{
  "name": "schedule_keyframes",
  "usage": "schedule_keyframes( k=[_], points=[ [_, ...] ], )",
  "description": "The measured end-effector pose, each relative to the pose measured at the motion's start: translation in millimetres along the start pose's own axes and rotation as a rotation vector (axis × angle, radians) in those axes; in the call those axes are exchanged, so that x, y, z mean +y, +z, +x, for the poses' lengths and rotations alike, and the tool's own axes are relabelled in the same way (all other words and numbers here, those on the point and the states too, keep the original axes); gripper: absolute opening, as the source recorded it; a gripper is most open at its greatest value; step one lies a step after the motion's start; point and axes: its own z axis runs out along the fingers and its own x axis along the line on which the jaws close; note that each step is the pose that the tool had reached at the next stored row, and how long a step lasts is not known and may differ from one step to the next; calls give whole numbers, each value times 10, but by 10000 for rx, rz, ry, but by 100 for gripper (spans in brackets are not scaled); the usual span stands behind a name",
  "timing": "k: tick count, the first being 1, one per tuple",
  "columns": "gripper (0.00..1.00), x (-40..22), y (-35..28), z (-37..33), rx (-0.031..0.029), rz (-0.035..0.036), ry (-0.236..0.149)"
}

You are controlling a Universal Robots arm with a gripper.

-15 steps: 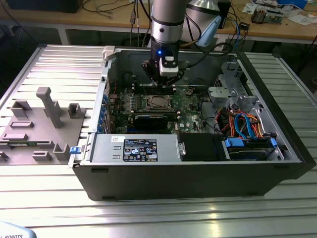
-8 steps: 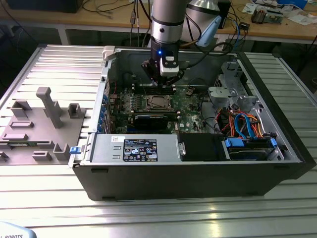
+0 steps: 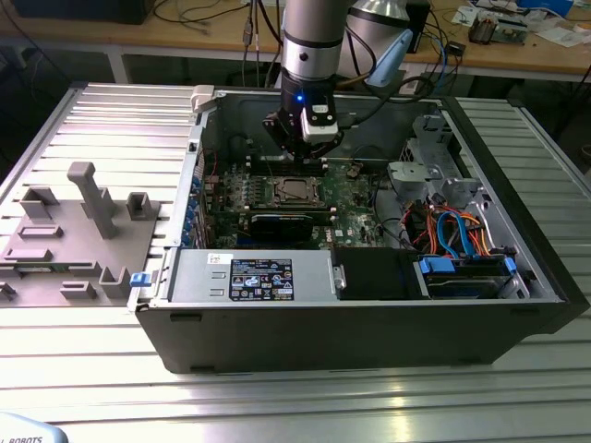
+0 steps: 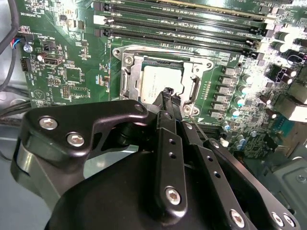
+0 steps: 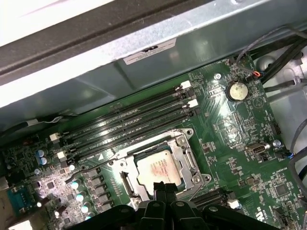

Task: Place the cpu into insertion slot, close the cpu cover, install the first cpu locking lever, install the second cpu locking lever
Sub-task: 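Install the first cpu locking lever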

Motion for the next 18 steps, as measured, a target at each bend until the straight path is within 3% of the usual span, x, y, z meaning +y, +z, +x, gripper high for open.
schedule_keyframes(
  k=[18],
  points=[
    [11,0,0,0,-3,0,-167]
  ],
)
